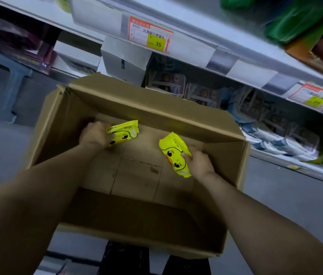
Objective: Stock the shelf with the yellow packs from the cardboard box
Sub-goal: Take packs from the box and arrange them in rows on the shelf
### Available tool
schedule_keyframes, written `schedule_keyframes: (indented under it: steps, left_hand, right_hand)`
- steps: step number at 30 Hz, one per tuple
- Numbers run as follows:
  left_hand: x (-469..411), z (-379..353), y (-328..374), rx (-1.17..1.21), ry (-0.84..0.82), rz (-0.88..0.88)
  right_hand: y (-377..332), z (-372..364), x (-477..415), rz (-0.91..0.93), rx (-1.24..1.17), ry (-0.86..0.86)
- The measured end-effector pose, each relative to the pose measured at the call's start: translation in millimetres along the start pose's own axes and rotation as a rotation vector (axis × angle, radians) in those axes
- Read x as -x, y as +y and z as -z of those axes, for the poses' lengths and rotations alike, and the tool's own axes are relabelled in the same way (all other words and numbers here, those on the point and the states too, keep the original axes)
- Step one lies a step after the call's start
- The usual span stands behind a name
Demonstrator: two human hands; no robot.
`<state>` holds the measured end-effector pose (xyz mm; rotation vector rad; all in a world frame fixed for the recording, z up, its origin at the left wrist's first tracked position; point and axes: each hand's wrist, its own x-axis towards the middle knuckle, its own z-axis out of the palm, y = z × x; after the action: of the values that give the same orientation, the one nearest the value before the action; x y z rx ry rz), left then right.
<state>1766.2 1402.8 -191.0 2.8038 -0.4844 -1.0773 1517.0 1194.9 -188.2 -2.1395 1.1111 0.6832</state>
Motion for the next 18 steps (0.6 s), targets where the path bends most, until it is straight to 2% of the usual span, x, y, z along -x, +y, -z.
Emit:
schedule_keyframes:
  steps: [5,9,13,18]
  left_hand:
    - [39.6,4.8,-0.3,0.211,-0.149,-0.035]
    - [71.8,26.7,18.0,0.310,-0.175,-0.076]
    - [105.9,63.1,43.6,0.413,-0.216,-0.152]
    - [146.7,123.8,77.8,0.536,-0.321,-0.333]
  right_hand:
    - [-12.3,22.0,36.8,-0.050,-0.366,-0.018]
    - [-14.3,49.3,66.5,-0.067,-0.615,-0.102]
    - [-23.1,92.5,100.4,-0.014,-0.649,-0.144]
    - [-19.8,157.1,140.7,0.035,-0.621,-0.189]
